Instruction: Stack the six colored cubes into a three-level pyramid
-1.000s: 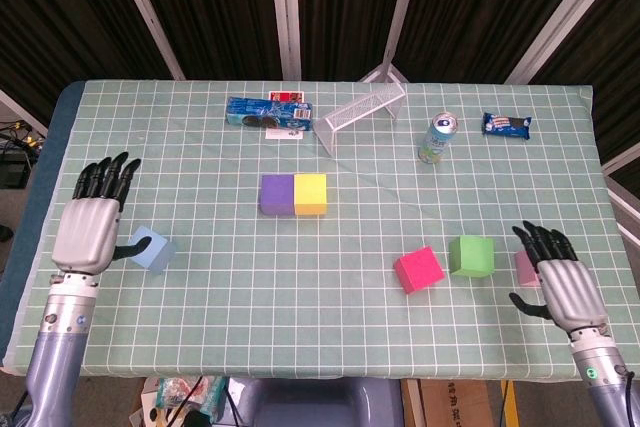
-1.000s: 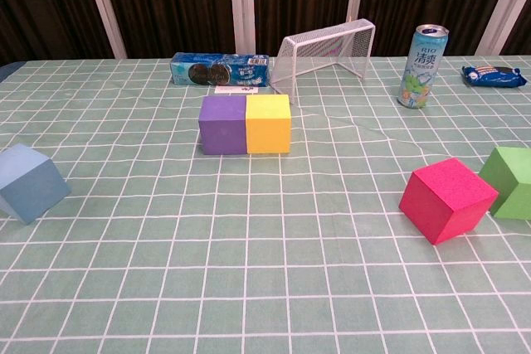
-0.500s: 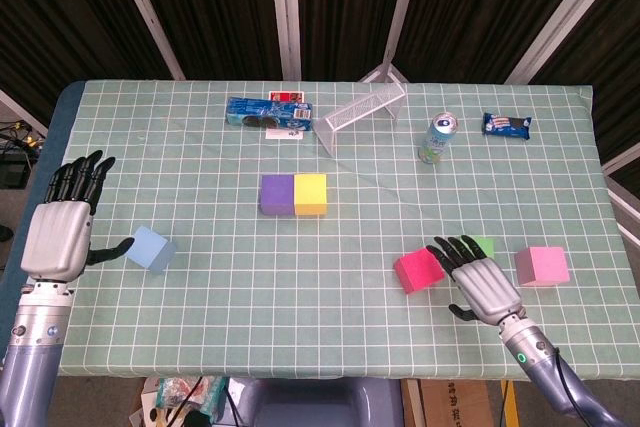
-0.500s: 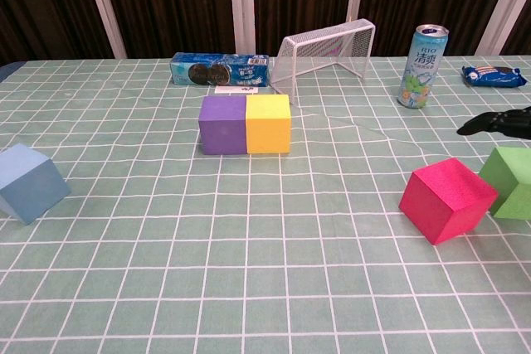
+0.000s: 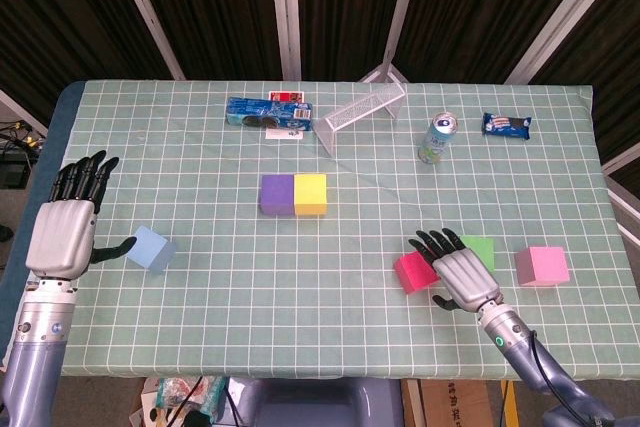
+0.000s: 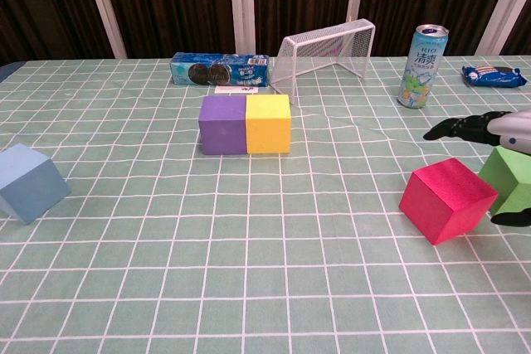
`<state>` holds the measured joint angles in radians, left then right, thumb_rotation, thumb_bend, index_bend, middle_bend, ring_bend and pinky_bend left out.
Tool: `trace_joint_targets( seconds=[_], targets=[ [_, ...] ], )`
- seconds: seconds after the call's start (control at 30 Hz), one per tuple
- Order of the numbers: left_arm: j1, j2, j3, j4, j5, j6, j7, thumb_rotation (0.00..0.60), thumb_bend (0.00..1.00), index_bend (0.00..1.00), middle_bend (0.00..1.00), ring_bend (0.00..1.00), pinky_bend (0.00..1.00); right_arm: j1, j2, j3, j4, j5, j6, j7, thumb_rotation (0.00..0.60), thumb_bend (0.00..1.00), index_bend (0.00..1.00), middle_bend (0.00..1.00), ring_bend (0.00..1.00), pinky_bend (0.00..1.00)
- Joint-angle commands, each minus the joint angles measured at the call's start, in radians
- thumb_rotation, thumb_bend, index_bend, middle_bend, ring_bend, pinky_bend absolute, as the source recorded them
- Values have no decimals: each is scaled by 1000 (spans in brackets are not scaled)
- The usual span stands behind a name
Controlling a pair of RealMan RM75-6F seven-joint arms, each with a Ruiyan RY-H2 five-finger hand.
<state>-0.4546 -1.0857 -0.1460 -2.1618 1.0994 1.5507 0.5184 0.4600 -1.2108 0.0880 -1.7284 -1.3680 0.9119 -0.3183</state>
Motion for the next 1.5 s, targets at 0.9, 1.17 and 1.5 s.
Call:
trace_joint_targets(
  seconds=[0.9, 1.17, 1.5],
  targets=[
    [30, 0, -40, -1, 11, -25, -12, 600, 46, 0, 0, 0, 40, 69, -96, -16, 112, 100, -18, -41, 600, 276, 359, 70, 0, 0],
    [36, -2, -47, -4, 18, -26, -11, 600, 46, 0, 0, 0, 40, 67, -93, -21, 93, 73, 16, -20, 600, 313, 486, 115, 0, 0],
    [44, -2, -55, 0, 27, -27, -9, 600, 46, 0, 0, 0, 40, 111, -87, 72, 1, 309, 15, -59, 600, 315, 494, 115, 0, 0]
  ],
)
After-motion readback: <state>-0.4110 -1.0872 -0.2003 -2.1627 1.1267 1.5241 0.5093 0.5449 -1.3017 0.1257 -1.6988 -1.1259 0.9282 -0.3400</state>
